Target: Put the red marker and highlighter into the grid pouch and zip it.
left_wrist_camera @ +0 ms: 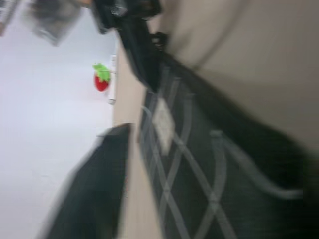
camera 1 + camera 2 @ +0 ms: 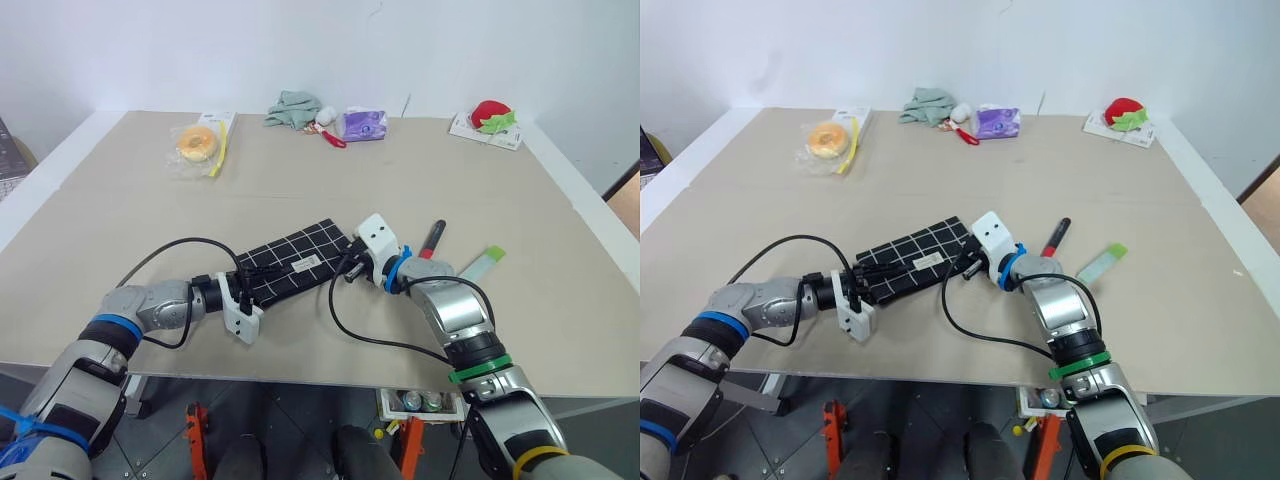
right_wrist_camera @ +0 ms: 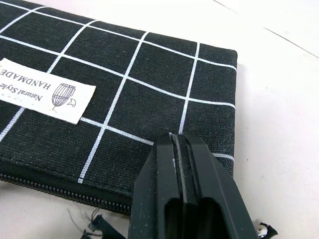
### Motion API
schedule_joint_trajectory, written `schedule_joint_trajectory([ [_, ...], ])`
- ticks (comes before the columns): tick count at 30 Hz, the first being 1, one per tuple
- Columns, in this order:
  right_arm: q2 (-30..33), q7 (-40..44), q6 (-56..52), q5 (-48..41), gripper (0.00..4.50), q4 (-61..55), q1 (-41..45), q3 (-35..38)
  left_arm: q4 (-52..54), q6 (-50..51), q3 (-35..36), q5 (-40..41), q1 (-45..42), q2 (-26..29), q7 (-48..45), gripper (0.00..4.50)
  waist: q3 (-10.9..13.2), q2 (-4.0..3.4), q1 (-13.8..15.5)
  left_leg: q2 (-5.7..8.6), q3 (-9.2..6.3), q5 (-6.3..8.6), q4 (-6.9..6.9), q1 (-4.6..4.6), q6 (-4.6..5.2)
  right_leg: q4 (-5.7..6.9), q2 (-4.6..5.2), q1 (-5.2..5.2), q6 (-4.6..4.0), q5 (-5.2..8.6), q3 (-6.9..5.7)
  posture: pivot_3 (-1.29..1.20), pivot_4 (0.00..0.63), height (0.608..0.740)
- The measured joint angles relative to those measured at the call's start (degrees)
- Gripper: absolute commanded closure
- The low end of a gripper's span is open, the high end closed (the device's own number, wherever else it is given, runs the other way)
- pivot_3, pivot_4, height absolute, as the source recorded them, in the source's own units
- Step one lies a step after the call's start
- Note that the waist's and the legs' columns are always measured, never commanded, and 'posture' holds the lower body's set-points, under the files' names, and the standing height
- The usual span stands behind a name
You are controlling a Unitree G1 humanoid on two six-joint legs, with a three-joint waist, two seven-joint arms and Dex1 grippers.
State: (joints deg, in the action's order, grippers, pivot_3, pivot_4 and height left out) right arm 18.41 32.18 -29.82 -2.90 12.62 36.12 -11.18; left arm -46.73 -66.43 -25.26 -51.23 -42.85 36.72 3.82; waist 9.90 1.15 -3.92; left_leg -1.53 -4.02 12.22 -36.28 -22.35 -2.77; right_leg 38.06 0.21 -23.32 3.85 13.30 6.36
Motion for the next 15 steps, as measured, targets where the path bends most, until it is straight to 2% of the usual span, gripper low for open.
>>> schedule_joint_trajectory([
  [2,-0.01,-0.02,-0.08,0.0,4.5,-0.02,-0.14,0.05,-0.05,-0.1,-0.28,0.4,-0.69,0.23,0.09,4.36,-0.1,-0.16,0.02,0.02,0.0,0.0,0.0,0.03,0.0,0.0,0.02,0.04,0.0,0.0,0.0,0.0,0.15,0.734],
  [3,-0.01,-0.01,-0.11,0.0,4.5,-0.02,-0.29,0.05,-0.06,-0.11,-0.27,0.75,-0.85,0.29,0.22,4.48,-0.19,-0.27,0.03,0.02,0.0,0.0,-0.01,0.06,0.0,0.0,0.02,0.07,0.0,0.0,0.01,0.0,0.15,0.734],
  [11,-0.17,0.0,1.04,-0.53,4.5,-0.72,-1.39,0.91,-0.14,0.1,-0.74,4.39,-0.51,0.37,-2.42,4.48,-0.31,-0.47,-0.04,0.01,0.02,-0.01,0.01,0.06,0.02,0.0,0.0,0.05,0.01,0.03,0.01,0.0,0.15,0.734],
  [15,0.0,-0.09,-0.52,-5.73,4.5,-6.54,-4.12,7.79,0.73,1.0,-0.39,8.74,0.3,0.23,-6.48,4.48,-0.29,-0.48,0.01,0.03,0.01,0.0,0.05,-0.09,0.0,-0.03,0.05,-0.05,0.05,0.08,0.01,0.0,0.15,0.734],
])
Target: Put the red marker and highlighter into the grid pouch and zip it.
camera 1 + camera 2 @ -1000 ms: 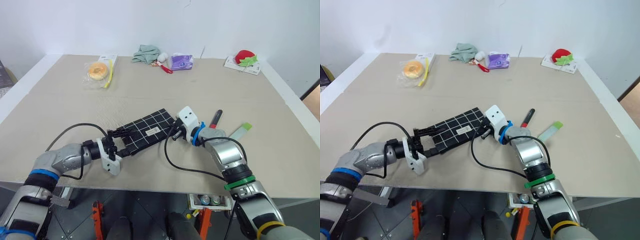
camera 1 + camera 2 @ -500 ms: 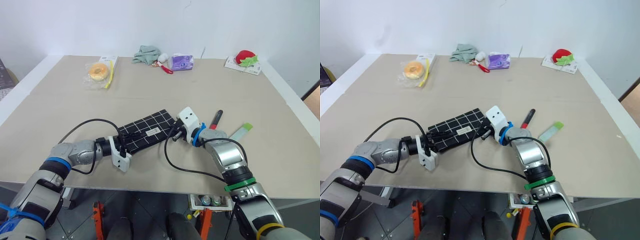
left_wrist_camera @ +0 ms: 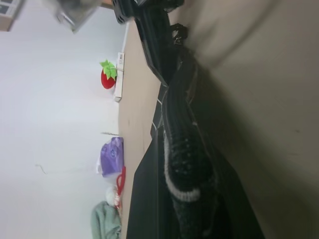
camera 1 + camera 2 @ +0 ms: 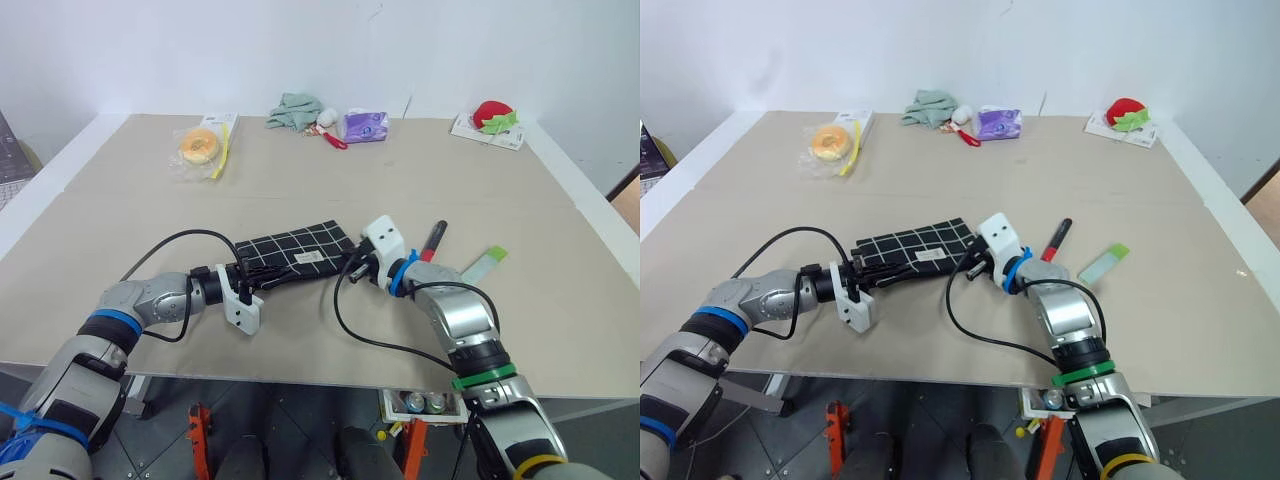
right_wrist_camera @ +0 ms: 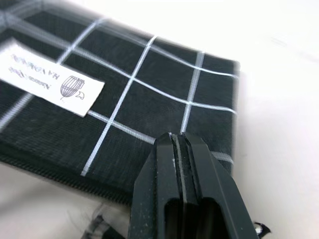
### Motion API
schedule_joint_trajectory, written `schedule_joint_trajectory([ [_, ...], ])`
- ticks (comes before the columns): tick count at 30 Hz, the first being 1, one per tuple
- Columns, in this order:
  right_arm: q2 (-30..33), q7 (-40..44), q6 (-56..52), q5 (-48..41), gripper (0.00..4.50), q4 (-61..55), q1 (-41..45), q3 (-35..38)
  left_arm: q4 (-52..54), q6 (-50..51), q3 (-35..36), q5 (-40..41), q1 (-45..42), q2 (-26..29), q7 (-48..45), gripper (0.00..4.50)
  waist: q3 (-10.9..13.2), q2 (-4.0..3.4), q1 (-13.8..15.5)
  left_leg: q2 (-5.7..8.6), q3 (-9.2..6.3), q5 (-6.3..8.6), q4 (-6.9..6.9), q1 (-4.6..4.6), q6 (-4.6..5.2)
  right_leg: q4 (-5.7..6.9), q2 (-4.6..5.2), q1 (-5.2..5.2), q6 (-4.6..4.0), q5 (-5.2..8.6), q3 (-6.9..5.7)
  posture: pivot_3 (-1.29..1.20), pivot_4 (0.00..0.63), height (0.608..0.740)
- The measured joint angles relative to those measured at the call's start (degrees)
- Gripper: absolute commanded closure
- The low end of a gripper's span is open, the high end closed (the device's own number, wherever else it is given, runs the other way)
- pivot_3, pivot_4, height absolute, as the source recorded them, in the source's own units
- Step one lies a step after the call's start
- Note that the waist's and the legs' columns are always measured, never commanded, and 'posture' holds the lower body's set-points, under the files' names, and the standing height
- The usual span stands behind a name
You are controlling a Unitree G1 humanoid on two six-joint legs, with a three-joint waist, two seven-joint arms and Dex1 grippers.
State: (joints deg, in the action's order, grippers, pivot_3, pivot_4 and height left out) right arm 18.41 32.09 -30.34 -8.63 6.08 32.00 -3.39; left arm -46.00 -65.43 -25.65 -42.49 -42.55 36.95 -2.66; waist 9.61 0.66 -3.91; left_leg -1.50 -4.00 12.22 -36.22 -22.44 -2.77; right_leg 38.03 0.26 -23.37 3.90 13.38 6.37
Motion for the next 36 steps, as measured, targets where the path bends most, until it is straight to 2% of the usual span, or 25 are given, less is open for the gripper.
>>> schedule_joint_trajectory([
  [3,2.79,-0.18,-2.83,-2.67,4.5,-4.33,-0.79,4.92,0.74,1.05,0.32,2.3,0.75,-0.06,-2.31,4.48,0.0,0.0,-0.04,0.03,0.0,0.0,0.03,0.01,0.0,-0.02,0.03,0.0,0.0,0.04,0.0,0.0,0.15,0.734],
  [4,3.72,-0.17,-5.08,-4.34,3.84,-6.17,-1.34,7.03,1.36,1.84,0.37,3.21,1.03,-0.09,-3.62,4.5,0.0,0.0,-0.05,0.03,0.0,0.0,0.07,0.02,0.0,-0.02,0.03,0.0,-0.02,0.05,0.0,0.0,0.15,0.734],
  [6,4.98,0.23,-9.74,-7.45,3.08,-9.33,-2.75,9.96,2.19,2.87,0.88,4.68,1.81,0.0,-5.49,4.5,0.0,-0.01,-0.15,0.02,0.0,0.0,0.23,0.14,0.0,-0.02,0.02,0.04,-0.07,0.09,0.0,0.0,0.15,0.734],
  [7,5.24,0.13,-12.56,-8.72,2.53,-10.76,-3.46,10.59,2.59,3.42,1.01,5.28,2.11,0.03,-6.45,4.5,-0.03,-0.05,-0.2,0.02,0.0,0.0,0.29,0.2,0.0,-0.01,0.02,0.03,-0.09,0.09,0.01,0.0,0.15,0.734],
  [8,5.24,-0.08,-14.01,-9.25,1.98,-11.52,-3.87,10.55,2.78,3.63,1.14,5.46,2.22,0.02,-6.9,4.5,-0.03,-0.06,-0.23,0.01,0.0,0.0,0.34,0.24,0.01,-0.01,0.0,0.04,-0.11,0.1,0.01,0.0,0.15,0.734],
  [9,5.19,-0.55,-15.14,-9.33,1.73,-11.8,-4.08,10.25,3.0,4.05,1.23,5.6,2.32,-0.05,-7.23,4.5,-0.04,-0.07,-0.23,0.01,0.0,-0.01,0.36,0.26,0.01,-0.01,0.0,0.04,-0.11,0.09,0.01,0.0,0.15,0.734],
  [10,4.89,-1.55,-16.54,-9.29,1.06,-11.96,-4.25,9.84,3.36,4.51,1.33,5.95,2.46,-0.2,-7.79,4.5,-0.04,-0.07,-0.25,0.01,0.0,-0.02,0.36,0.26,0.01,-0.01,0.0,0.04,-0.11,0.1,0.01,0.0,0.15,0.734],
  [12,4.22,-2.72,-17.48,-9.2,0.08,-11.96,-4.31,9.14,3.66,4.78,1.41,6.39,2.57,-0.38,-8.23,4.5,-0.04,-0.07,-0.22,0.02,0.01,-0.02,0.36,0.23,0.0,-0.01,0.02,0.03,-0.11,0.1,0.01,0.0,0.15,0.734],
  [19,1.57,-6.11,-18.01,-7.1,0.08,-11.98,-4.29,2.7,4.35,5.72,1.78,6.87,2.59,-1.25,-9.5,4.5,-0.04,-0.08,0.2,0.17,0.0,-0.02,0.38,0.15,0.0,-0.03,0.16,0.02,-0.01,0.19,0.02,0.0,0.15,0.734],
  [28,2.07,-7.73,-15.52,-0.81,0.08,-9.73,-3.72,-4.5,5.2,6.89,2.26,7.58,3.15,-1.78,-10.07,4.5,-0.03,-0.07,0.7,0.18,0.0,-0.02,0.41,0.15,0.0,-0.05,0.16,0.01,-0.02,0.24,0.04,0.0,0.15,0.734],
  [29,2.0,-8.07,-14.36,0.17,0.61,-8.77,-3.14,-5.27,5.42,7.17,2.45,7.65,3.33,-1.8,-10.26,4.5,-0.03,-0.07,0.66,0.18,0.0,-0.02,0.41,0.16,0.0,-0.05,0.16,0.01,-0.02,0.23,0.04,0.0,0.15,0.734],
  [30,1.8,-8.21,-13.84,0.58,0.87,-8.28,-2.82,-5.61,5.56,7.32,2.5,7.67,3.39,-1.87,-10.29,4.5,-0.03,-0.07,0.67,0.18,0.0,-0.02,0.41,0.16,0.0,-0.05,0.16,0.01,-0.03,0.23,0.04,0.0,0.15,0.734],
  [36,0.95,-8.66,-11.87,2.06,3.98,-6.61,-2.05,-6.06,6.62,8.06,2.78,8.09,3.79,-2.26,-10.92,4.5,-0.03,-0.07,1.08,0.18,-0.01,-0.01,0.43,0.1,-0.01,-0.12,0.16,0.0,-0.01,0.26,0.03,0.0,0.15,0.734],
])
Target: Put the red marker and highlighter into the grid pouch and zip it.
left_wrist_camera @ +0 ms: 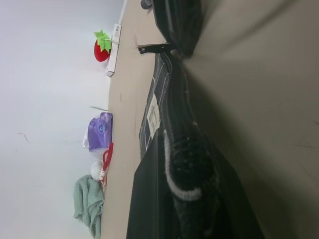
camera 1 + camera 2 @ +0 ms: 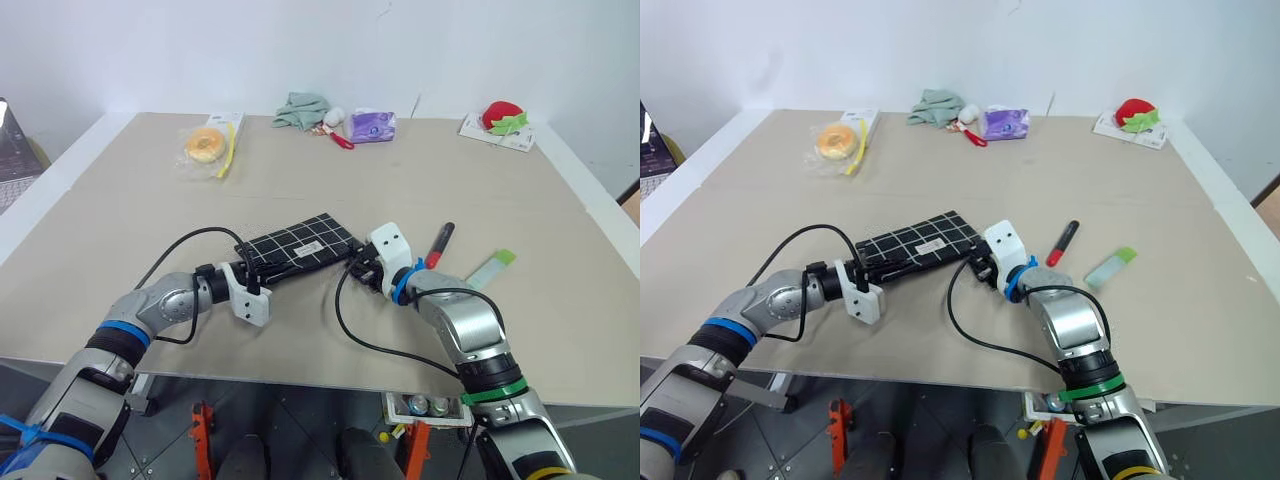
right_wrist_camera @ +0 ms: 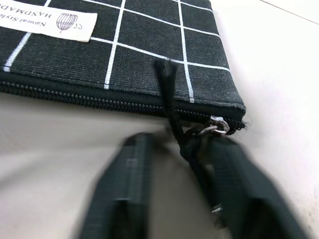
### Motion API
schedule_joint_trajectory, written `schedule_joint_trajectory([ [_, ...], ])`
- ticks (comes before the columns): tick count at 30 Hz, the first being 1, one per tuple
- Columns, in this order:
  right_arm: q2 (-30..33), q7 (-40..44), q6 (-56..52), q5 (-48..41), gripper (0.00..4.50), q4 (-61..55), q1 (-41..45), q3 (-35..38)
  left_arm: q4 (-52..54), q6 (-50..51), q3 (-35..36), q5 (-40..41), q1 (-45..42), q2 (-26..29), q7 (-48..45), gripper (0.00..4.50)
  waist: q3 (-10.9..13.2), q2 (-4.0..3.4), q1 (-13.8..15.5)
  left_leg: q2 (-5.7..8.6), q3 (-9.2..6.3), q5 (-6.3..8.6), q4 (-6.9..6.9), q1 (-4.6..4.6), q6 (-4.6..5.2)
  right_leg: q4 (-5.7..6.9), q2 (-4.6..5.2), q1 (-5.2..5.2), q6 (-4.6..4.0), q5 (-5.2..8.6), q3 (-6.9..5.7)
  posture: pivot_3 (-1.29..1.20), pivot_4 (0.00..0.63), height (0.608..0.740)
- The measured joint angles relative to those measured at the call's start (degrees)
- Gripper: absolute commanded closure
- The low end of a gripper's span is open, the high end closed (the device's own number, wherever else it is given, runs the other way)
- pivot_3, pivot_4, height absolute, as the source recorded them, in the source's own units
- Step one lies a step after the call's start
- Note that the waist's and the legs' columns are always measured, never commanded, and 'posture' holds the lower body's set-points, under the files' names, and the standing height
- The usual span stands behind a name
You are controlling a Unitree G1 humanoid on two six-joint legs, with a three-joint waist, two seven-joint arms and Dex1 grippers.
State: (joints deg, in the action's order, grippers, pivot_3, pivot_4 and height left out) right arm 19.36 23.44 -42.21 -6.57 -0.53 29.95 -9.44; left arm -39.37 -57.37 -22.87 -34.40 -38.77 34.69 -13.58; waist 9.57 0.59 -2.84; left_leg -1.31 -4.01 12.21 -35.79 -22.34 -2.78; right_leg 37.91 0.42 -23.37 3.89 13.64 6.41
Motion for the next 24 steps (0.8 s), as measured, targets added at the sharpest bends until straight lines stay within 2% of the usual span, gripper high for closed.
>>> schedule_joint_trajectory([
  [1,-0.05,-0.03,0.19,0.1,4.47,0.09,0.01,0.0,0.06,0.02,0.08,0.1,0.02,-0.04,-0.23,4.5,0.0,0.0,0.03,0.0,0.0,0.0,0.03,0.0,0.0,-0.03,0.0,0.0,0.0,0.0,0.0,0.0,0.15,0.734],
  [8,1.09,2.52,1.89,0.62,4.47,-0.56,-0.52,-1.24,0.05,0.36,0.24,0.9,0.02,-0.24,-1.06,4.5,0.0,0.0,0.08,0.0,-0.01,0.0,0.08,-0.03,0.0,-0.13,0.0,0.0,0.0,0.0,0.0,0.0,0.15,0.734],
  [17,6.55,17.29,7.43,-1.59,4.47,-9.76,-5.37,-7.03,0.08,0.39,0.68,2.47,0.06,-0.93,-2.75,4.5,0.01,-0.01,0.17,0.03,-0.07,0.0,0.16,-0.23,0.0,-0.59,0.02,0.04,0.08,-0.05,-0.01,0.0,0.15,0.734],
  [20,6.46,19.46,7.66,-2.3,4.47,-11.7,-5.36,-7.89,0.1,0.7,1.09,3.1,0.34,-1.63,-3.1,4.5,0.01,0.0,0.23,0.04,-0.1,0.0,0.16,-0.26,0.0,-0.63,0.03,0.05,0.09,-0.06,-0.01,0.0,0.15,0.734],
  [24,3.23,20.2,7.55,-3.27,4.47,-11.66,-3.31,-8.56,0.55,1.82,1.42,3.85,0.76,-2.65,-3.26,4.5,0.02,0.0,0.28,0.06,-0.11,0.0,0.15,-0.27,-0.01,-0.63,0.02,0.05,0.11,-0.07,-0.01,0.0,0.15,0.734],
])
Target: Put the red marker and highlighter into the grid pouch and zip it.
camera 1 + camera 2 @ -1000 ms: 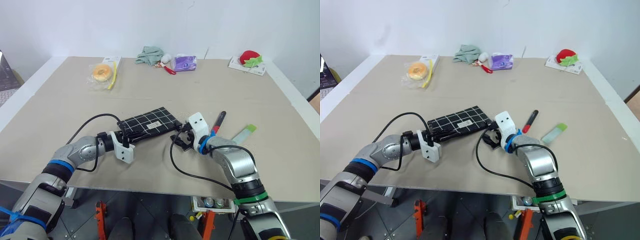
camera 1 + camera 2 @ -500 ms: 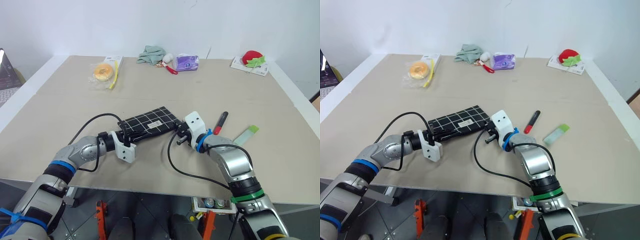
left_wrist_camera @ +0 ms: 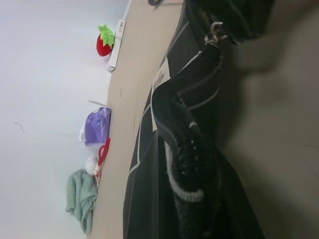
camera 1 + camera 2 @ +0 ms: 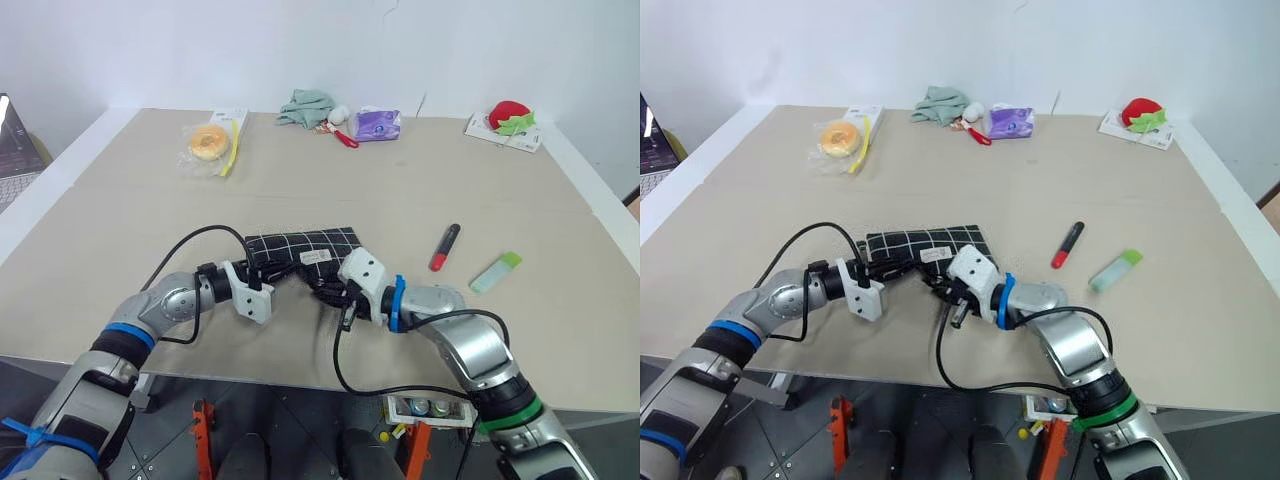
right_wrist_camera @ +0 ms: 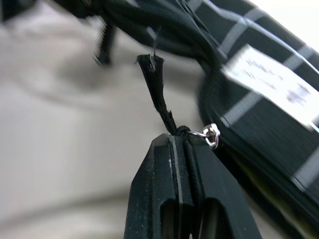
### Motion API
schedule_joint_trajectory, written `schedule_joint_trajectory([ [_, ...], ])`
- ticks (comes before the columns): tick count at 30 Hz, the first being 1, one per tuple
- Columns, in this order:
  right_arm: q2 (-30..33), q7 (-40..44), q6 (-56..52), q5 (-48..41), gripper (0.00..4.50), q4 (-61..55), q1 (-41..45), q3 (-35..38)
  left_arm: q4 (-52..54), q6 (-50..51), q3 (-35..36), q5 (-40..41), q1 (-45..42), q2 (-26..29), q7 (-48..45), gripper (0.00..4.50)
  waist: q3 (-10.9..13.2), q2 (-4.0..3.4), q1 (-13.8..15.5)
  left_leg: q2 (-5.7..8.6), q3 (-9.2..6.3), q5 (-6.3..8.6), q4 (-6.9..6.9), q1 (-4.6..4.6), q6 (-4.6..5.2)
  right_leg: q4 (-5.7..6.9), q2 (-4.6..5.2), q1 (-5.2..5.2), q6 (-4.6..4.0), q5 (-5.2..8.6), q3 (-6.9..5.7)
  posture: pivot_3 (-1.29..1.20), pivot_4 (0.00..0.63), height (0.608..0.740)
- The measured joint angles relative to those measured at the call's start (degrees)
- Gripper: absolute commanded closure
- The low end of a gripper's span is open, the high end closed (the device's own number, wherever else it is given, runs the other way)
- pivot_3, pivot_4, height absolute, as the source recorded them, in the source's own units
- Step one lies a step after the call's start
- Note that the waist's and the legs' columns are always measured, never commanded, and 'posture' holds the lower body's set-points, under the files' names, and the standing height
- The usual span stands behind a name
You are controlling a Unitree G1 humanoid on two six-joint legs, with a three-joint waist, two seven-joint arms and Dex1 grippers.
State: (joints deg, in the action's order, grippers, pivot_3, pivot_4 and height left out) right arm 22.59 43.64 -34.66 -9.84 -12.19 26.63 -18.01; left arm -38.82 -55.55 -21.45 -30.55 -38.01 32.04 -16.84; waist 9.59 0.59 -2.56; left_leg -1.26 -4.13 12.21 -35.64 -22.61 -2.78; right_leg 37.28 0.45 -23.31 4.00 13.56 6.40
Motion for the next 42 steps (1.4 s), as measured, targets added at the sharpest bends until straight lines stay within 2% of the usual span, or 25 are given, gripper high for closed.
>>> schedule_joint_trajectory([
  [10,-2.82,0.02,0.05,0.67,4.47,2.7,4.51,-1.32,2.3,3.7,0.9,2.1,1.27,-2.03,-1.73,4.5,0.0,0.0,0.01,0.01,-0.04,0.0,0.02,-0.03,0.0,-0.03,0.0,0.0,0.01,0.0,-0.02,0.0,0.15,0.734],
  [19,5.27,1.27,2.35,3.44,4.47,6.21,4.47,0.03,6.3,4.08,1.0,4.08,3.27,-2.18,-4.61,4.5,0.02,0.03,-0.12,0.02,-0.05,0.05,0.1,-0.14,-0.02,-0.17,0.02,-0.08,0.02,0.04,-0.01,0.0,0.15,0.734],
  [31,0.74,-0.01,0.82,3.79,4.47,3.74,4.48,-0.32,6.57,4.19,1.07,4.72,3.21,-2.89,-6.2,4.5,0.02,0.03,-0.17,-0.02,-0.08,0.08,0.17,-0.12,0.02,-0.16,-0.03,-0.1,-0.02,0.1,-0.04,0.0,0.15,0.734],
  [38,1.49,0.2,0.31,3.18,4.47,2.8,3.65,0.83,6.35,4.14,1.11,4.72,3.1,-2.95,-6.22,4.5,0.02,0.03,-0.13,-0.02,-0.09,0.08,0.16,-0.12,0.01,-0.16,-0.02,-0.08,-0.02,0.1,-0.05,0.0,0.15,0.734],
  [41,1.69,0.29,-1.7,-0.2,3.35,1.59,2.64,4.45,6.35,4.28,1.19,4.82,3.09,-2.97,-6.24,4.5,0.02,0.03,-0.05,0.03,-0.09,0.08,0.15,-0.15,0.01,-0.17,0.03,-0.07,0.0,0.11,-0.05,0.0,0.15,0.734],
  [42,1.76,0.24,-2.28,-1.97,2.82,0.41,1.93,6.61,6.31,4.37,1.22,5.09,3.13,-3.05,-6.23,4.5,0.02,0.04,0.01,0.03,-0.11,0.08,0.15,-0.16,0.01,-0.17,0.03,-0.07,0.01,0.12,-0.05,0.0,0.15,0.734],
])
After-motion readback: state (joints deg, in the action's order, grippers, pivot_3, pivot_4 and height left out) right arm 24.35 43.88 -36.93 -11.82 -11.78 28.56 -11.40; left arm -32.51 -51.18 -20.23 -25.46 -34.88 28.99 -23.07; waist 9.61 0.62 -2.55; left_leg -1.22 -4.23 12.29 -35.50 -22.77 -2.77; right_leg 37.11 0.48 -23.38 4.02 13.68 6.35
